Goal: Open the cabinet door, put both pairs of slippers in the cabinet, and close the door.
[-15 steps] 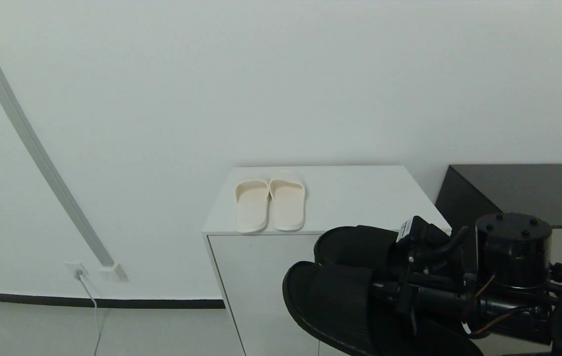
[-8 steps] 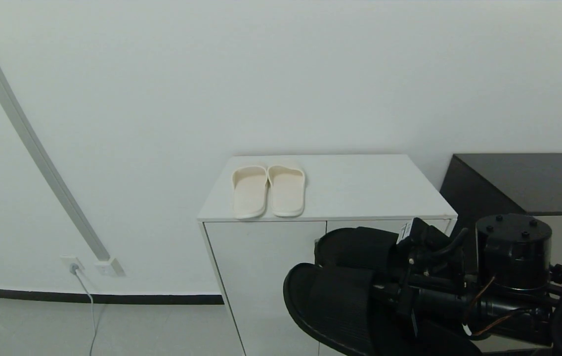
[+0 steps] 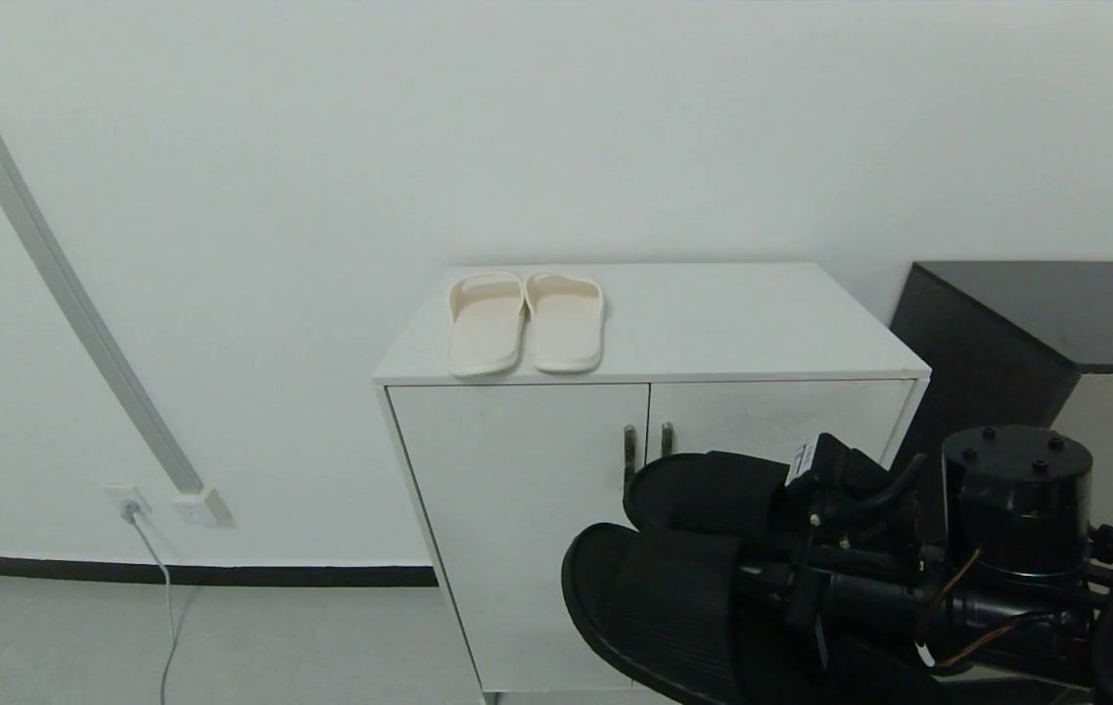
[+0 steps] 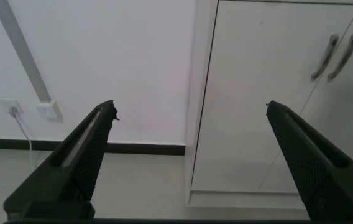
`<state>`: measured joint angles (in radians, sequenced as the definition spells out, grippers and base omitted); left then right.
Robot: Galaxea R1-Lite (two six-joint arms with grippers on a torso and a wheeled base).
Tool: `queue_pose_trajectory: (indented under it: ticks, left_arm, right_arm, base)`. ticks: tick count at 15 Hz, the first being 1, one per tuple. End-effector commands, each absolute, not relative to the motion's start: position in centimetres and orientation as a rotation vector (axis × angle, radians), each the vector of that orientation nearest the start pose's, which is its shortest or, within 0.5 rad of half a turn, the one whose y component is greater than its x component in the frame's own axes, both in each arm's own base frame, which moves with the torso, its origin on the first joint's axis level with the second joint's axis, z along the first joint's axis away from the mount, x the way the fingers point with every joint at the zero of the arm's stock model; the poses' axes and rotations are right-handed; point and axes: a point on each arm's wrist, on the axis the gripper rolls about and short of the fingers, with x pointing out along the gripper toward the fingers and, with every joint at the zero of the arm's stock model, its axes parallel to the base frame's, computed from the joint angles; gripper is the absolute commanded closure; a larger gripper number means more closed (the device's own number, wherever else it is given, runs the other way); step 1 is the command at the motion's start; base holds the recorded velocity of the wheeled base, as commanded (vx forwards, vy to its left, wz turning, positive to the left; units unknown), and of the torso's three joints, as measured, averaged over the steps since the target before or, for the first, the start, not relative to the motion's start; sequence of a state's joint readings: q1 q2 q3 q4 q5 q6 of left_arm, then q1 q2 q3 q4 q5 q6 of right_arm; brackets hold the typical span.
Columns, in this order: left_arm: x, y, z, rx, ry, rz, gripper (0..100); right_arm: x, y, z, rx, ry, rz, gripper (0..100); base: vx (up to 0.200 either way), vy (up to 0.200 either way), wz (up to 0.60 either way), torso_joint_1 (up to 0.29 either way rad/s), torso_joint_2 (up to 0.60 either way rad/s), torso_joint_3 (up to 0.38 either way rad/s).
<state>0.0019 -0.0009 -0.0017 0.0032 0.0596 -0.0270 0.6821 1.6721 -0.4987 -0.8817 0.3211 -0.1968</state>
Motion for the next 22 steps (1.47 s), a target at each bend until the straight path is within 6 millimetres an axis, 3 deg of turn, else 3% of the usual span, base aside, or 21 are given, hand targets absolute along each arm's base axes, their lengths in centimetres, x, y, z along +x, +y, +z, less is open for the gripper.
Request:
queue_pose_trajectory:
  ticks: [1,14,22]
  left_arm:
    - [-2.3,0.1,7.6,-0.028,0.001,0.061,0]
    - [-2.3,0.1,7.6,-0.028,0.001,0.061,0]
    - [-2.3,0.1,7.6,-0.028,0.001,0.063,0]
  right_arm:
    - [20.1,17.2,13.6,-0.235,0.204,1.023,100]
    - [19.9,17.2,13.2,-0.258,0.212,1.03,100]
    - [19.7,17.0,12.6,-0.259,0.217,1.03,100]
  base:
    - [0.0,0.0,0.0,-0.198,0.52,0.315]
    - [0.0,0.0,0.0,-0.154,0.49,0.329]
    - [0.0,0.0,0.0,-0.05,0.41,0.354]
